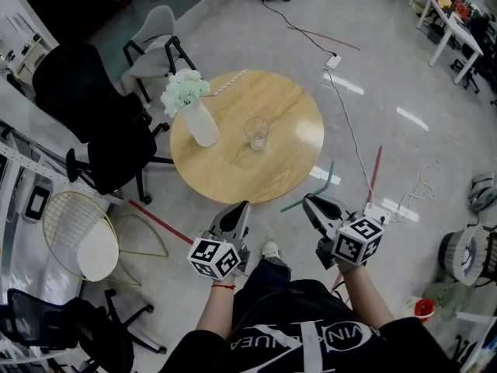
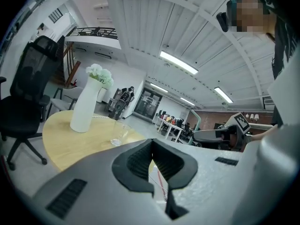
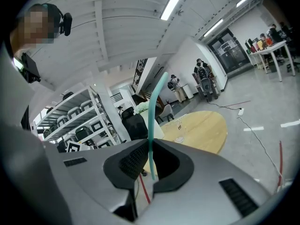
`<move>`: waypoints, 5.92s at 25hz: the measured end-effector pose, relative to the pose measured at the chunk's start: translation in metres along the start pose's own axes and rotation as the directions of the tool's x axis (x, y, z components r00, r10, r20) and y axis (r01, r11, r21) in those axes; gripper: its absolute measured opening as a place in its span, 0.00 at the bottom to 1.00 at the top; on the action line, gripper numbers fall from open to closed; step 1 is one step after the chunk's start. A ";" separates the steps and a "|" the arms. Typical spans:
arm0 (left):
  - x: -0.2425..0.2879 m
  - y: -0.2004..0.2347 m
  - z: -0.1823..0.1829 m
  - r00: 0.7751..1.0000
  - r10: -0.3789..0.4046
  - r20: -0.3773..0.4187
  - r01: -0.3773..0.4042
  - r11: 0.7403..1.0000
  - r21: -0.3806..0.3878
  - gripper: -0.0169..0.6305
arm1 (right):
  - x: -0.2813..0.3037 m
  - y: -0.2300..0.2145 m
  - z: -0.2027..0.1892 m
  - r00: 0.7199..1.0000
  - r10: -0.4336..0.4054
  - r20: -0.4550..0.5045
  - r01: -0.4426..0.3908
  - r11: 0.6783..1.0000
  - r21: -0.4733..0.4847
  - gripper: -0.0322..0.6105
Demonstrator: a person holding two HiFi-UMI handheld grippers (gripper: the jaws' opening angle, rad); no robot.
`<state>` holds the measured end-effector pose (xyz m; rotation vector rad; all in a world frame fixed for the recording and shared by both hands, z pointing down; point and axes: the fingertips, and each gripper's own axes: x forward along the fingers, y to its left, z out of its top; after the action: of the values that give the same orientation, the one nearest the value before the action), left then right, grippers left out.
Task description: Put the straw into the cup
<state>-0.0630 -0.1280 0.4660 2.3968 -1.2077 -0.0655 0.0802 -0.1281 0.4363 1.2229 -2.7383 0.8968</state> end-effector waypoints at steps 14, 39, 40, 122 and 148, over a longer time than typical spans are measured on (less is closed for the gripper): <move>0.034 0.061 0.021 1.000 -0.005 -0.001 0.005 1.000 0.019 0.04 | 0.072 -0.030 0.034 0.999 0.007 0.047 -0.007 1.000 0.004 0.10; 0.095 0.113 0.034 0.997 0.008 -0.074 -0.007 1.000 0.011 0.04 | 0.154 -0.063 0.104 0.990 0.113 0.087 -0.121 0.988 0.098 0.10; 0.100 0.117 0.035 0.997 0.014 -0.074 -0.013 1.000 0.007 0.04 | 0.158 -0.066 0.106 0.989 0.118 0.089 -0.127 0.986 0.104 0.10; 0.101 0.135 0.010 0.990 0.072 -0.122 -0.086 0.989 -0.117 0.04 | 0.221 -0.113 0.033 0.988 0.090 -0.122 -0.087 0.996 0.027 0.16; 0.112 0.076 0.037 0.996 -0.059 -0.069 0.057 0.998 -0.041 0.04 | 0.158 -0.056 0.049 0.984 0.147 -0.102 -0.155 0.986 -0.068 0.08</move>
<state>-0.0599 -0.2674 0.4814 2.3797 -1.0953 -0.0224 0.0192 -0.2903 0.4608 0.9440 -2.7889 0.8302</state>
